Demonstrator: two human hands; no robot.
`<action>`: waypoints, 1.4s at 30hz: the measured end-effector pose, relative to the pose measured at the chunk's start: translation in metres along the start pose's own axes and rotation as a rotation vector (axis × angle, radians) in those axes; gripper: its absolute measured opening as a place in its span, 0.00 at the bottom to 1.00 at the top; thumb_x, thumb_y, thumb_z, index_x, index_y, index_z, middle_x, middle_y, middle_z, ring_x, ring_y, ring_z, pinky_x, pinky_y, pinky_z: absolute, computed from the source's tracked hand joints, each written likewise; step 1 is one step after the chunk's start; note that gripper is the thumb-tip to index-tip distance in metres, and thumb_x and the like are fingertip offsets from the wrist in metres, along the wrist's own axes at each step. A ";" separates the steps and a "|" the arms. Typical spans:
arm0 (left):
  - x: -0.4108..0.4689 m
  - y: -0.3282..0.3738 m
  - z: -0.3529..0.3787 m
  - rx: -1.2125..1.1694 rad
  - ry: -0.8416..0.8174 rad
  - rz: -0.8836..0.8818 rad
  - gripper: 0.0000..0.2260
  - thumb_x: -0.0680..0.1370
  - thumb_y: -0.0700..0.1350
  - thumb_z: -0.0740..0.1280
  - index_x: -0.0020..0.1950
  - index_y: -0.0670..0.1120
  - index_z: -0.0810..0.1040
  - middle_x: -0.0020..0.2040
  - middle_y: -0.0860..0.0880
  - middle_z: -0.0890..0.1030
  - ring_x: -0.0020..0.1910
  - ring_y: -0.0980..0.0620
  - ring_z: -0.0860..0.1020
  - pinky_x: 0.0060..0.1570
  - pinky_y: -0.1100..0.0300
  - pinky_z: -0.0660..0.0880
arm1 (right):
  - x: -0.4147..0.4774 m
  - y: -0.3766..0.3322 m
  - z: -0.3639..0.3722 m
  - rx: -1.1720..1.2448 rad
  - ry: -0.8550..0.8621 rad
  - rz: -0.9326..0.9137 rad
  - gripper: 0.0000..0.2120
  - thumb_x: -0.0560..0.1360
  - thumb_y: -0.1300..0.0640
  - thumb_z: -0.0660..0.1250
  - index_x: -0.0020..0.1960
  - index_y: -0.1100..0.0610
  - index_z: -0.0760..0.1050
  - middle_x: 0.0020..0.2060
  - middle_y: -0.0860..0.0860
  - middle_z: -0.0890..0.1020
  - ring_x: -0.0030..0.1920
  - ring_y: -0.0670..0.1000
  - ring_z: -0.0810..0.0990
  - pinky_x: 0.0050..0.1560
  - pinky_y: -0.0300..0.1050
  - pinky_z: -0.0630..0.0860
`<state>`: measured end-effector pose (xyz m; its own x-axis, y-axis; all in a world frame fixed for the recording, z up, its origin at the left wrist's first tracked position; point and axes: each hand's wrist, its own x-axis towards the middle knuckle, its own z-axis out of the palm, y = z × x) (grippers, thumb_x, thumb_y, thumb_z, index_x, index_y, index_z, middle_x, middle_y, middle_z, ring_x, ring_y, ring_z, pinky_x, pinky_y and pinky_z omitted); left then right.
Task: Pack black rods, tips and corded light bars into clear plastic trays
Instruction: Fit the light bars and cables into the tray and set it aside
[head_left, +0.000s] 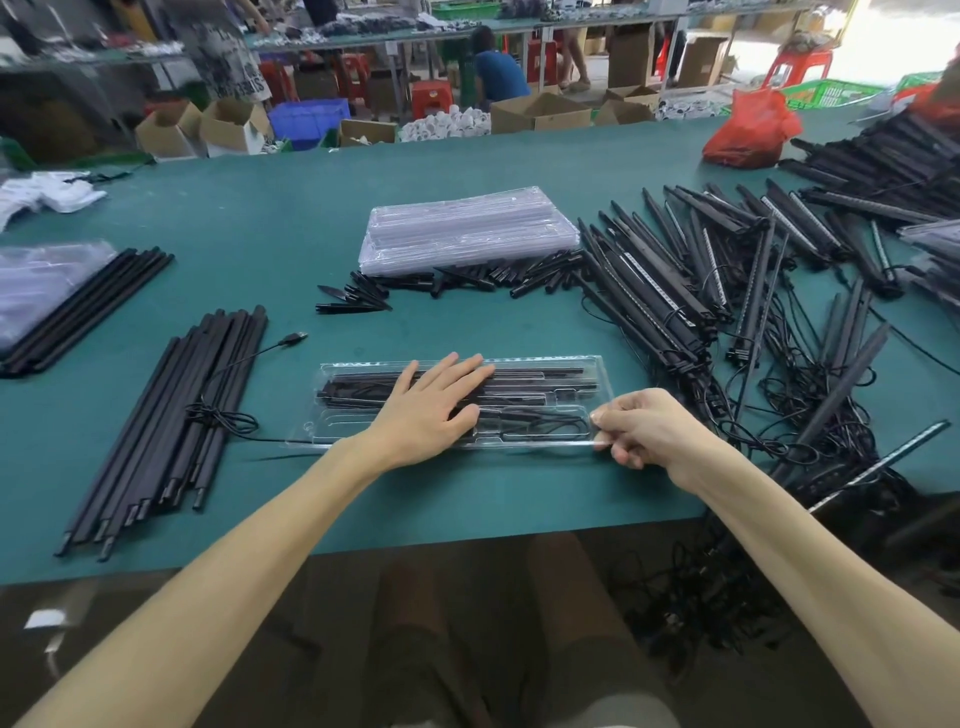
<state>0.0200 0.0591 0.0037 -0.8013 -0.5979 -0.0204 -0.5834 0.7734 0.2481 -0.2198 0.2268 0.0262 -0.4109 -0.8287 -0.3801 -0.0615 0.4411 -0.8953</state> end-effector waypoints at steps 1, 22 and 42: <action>-0.001 0.001 0.000 -0.023 0.017 0.007 0.25 0.85 0.55 0.52 0.81 0.62 0.50 0.81 0.63 0.49 0.80 0.61 0.44 0.79 0.45 0.39 | 0.001 0.000 0.000 0.005 0.005 -0.003 0.07 0.80 0.64 0.66 0.51 0.69 0.78 0.33 0.58 0.82 0.23 0.47 0.73 0.21 0.37 0.68; -0.057 -0.001 -0.008 0.325 0.437 0.143 0.15 0.76 0.36 0.69 0.62 0.42 0.78 0.57 0.44 0.78 0.55 0.42 0.76 0.54 0.48 0.76 | 0.030 0.013 -0.009 0.220 0.053 -0.011 0.05 0.78 0.62 0.68 0.48 0.66 0.78 0.32 0.55 0.79 0.23 0.47 0.63 0.21 0.38 0.60; -0.078 -0.039 -0.010 0.374 0.593 0.016 0.10 0.72 0.33 0.74 0.53 0.38 0.81 0.43 0.43 0.79 0.40 0.43 0.78 0.39 0.48 0.79 | 0.019 0.013 -0.003 0.187 0.056 -0.121 0.06 0.79 0.59 0.68 0.45 0.62 0.78 0.31 0.53 0.78 0.22 0.46 0.66 0.20 0.37 0.60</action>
<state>0.1070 0.0734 0.0056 -0.6650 -0.5174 0.5386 -0.6634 0.7404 -0.1079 -0.2312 0.2179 0.0080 -0.4613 -0.8487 -0.2587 0.0540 0.2642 -0.9629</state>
